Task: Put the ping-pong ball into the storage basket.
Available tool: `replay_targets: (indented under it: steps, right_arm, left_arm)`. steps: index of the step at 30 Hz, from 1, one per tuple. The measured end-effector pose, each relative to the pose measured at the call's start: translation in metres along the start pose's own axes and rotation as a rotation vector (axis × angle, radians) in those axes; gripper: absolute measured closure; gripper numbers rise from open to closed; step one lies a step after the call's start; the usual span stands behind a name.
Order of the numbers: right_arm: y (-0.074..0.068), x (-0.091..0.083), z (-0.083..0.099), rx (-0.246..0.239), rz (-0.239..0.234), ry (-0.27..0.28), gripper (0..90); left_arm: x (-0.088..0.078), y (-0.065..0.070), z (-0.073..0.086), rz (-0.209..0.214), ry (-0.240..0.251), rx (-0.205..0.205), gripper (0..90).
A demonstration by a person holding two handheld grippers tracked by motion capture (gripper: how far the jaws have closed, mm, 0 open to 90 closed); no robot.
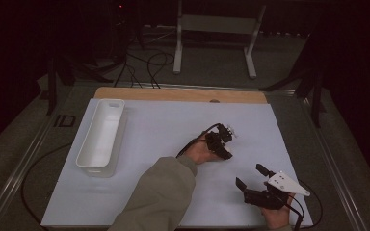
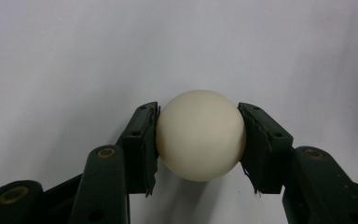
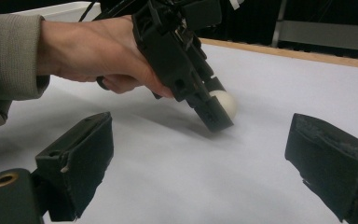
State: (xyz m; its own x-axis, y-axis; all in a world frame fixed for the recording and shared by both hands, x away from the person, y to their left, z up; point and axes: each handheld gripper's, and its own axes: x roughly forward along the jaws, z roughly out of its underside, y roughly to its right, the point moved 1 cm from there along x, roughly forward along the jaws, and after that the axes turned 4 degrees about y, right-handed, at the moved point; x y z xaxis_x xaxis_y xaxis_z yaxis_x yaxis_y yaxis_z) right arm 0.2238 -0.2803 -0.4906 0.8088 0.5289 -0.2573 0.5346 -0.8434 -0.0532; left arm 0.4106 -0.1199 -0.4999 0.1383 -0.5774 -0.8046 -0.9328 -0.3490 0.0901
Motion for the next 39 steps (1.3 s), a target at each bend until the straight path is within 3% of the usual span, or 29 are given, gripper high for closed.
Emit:
replay_targets:
  steps: [22,39]
  right_arm:
    - [0.0,0.002,0.001,0.002,-0.004,-0.004,7.5]
    - [-0.001,0.004,0.001,0.001,-0.006,-0.006,7.5]
  left_arm:
    - [-0.015,0.0,-0.003,-0.04,0.006,0.007,51.3]
    - [-0.03,0.002,-0.007,-0.036,0.023,0.007,51.3]
